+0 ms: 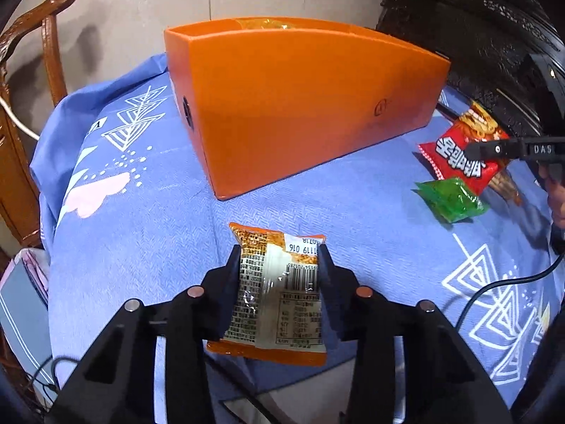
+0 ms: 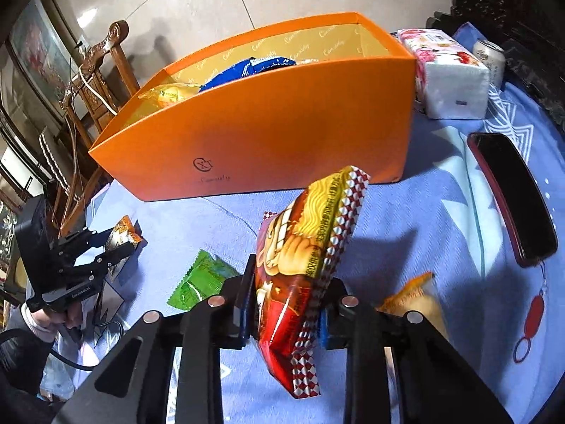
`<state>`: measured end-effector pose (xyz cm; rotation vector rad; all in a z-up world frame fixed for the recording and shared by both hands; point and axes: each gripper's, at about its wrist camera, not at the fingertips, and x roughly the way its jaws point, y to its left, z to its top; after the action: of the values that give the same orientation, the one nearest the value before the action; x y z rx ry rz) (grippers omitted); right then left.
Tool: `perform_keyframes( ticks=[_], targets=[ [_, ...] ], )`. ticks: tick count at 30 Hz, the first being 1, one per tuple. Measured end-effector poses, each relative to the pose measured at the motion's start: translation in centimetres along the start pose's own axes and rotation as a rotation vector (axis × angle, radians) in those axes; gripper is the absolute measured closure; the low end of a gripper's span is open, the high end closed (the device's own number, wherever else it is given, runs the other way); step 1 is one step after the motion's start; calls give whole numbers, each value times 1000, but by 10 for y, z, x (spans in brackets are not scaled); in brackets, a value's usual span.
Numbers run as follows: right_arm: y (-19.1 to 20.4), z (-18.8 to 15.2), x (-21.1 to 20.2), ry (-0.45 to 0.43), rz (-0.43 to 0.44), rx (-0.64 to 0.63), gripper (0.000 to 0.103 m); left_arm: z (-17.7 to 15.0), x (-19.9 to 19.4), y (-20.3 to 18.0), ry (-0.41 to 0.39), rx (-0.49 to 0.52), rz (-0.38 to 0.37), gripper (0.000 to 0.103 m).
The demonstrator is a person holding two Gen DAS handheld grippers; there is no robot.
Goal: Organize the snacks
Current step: 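Grasp the red chip bag with the right gripper while the left grasps the orange-edged packet, then lift both bags over the orange box and open both grippers to drop them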
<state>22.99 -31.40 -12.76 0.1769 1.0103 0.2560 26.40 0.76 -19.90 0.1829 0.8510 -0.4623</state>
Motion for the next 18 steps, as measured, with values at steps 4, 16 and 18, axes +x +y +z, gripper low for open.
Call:
perform_keyframes(
  ticks=[4,16,18],
  targets=[
    [2,-6,-5,-28,23,44,79,0,-15,-1,-31,-30,2,63],
    [19,-1,-44,-141,54,50,79,22,-74,-6,-168,-92,-19,63],
    [22,2,-55,-170,64,44,79,31,-88,-9,-205,-83,-18,63]
  ],
)
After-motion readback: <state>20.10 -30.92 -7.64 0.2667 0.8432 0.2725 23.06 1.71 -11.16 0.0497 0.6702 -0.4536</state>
